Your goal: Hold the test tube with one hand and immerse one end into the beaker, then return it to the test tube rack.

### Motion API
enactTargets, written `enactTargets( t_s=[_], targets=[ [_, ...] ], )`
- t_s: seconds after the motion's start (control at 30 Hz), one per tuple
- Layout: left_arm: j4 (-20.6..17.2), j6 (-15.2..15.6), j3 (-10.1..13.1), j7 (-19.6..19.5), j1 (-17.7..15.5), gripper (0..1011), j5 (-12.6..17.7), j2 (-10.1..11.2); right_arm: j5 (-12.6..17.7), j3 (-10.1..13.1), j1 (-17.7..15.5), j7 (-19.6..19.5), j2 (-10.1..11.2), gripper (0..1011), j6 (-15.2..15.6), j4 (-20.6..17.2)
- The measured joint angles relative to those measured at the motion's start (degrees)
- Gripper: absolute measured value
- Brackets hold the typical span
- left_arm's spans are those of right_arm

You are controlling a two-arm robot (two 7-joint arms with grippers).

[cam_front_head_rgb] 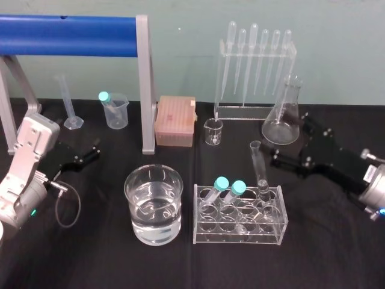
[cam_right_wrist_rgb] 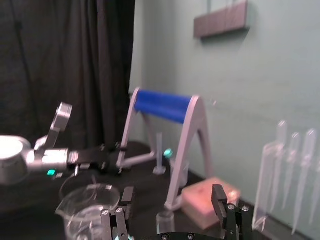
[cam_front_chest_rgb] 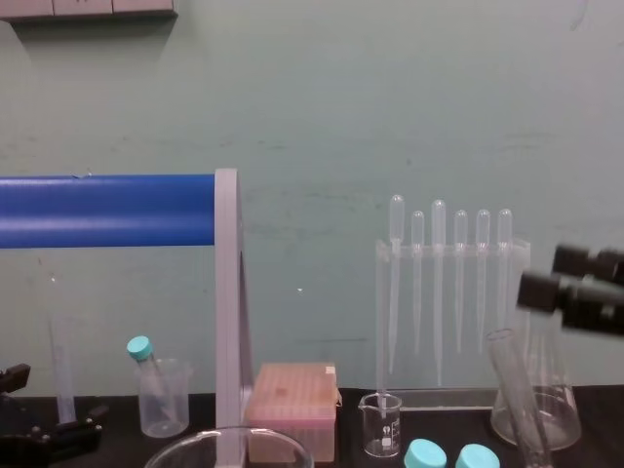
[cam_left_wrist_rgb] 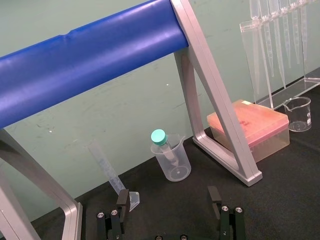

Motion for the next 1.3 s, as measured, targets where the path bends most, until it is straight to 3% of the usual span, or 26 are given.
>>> enactTargets(
  t_s=[0.2,0.43,1.3],
  targets=[
    [0.00,0.00,0.00,0.00,0.00,1000,0.00,0.00,-1.13,-2.35,1.81,0.79,-1.18,1000,4.13,2.36],
    [0.00,0.00,0.00,0.00,0.00,1000,0.00,0.00,-2.26,-3.86,3.17,0.55,-2.39,1000,5.91,4.38],
    [0.00,0.00,0.00,0.00,0.00,1000,0.00,0.00,-5.67,-5.16,4.41,-1.88,-4.24,1000,7.31,6.29]
  ],
)
